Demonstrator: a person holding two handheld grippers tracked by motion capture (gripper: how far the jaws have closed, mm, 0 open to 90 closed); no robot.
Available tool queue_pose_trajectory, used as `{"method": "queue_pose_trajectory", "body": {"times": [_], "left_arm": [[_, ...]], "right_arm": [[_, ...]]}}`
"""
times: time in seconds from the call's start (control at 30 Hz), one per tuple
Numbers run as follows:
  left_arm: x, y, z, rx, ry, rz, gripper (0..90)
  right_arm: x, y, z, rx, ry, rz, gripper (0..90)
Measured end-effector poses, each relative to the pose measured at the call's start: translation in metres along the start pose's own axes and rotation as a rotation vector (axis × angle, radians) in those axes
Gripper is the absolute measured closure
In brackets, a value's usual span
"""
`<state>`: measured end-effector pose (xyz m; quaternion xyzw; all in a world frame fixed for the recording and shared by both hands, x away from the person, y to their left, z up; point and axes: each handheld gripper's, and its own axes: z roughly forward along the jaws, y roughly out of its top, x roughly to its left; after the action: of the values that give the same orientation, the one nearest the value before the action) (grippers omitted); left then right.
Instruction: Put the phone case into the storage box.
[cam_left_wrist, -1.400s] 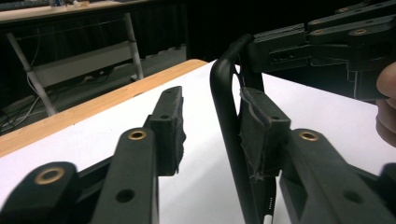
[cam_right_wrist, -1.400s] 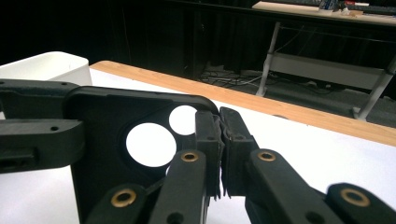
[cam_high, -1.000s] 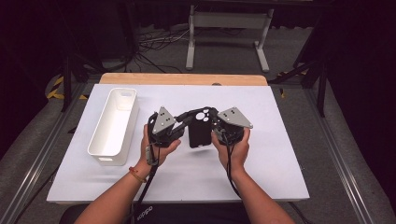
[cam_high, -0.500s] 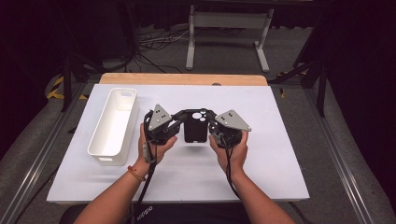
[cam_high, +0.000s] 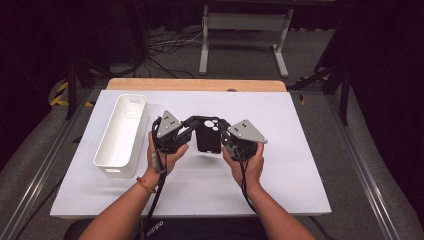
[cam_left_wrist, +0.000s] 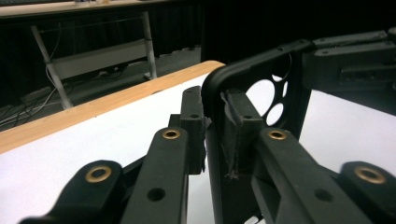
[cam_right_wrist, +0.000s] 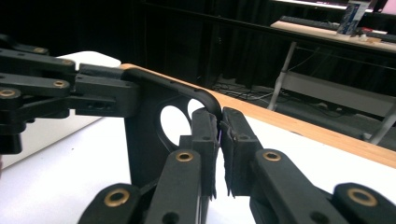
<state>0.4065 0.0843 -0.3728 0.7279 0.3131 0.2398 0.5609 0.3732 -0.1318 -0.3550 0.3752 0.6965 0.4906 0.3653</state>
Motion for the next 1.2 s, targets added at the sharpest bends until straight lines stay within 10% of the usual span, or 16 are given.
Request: {"method": "queue_pose_trajectory", "body": {"times": [1.2], "left_arm": [[0.0005, 0.0027, -0.0082, -0.035, 0.032, 0.067, 83.5]], "right_arm": [[-0.0016, -0.0050, -0.0014, -0.025, 0.048, -0.004, 77.3]]}}
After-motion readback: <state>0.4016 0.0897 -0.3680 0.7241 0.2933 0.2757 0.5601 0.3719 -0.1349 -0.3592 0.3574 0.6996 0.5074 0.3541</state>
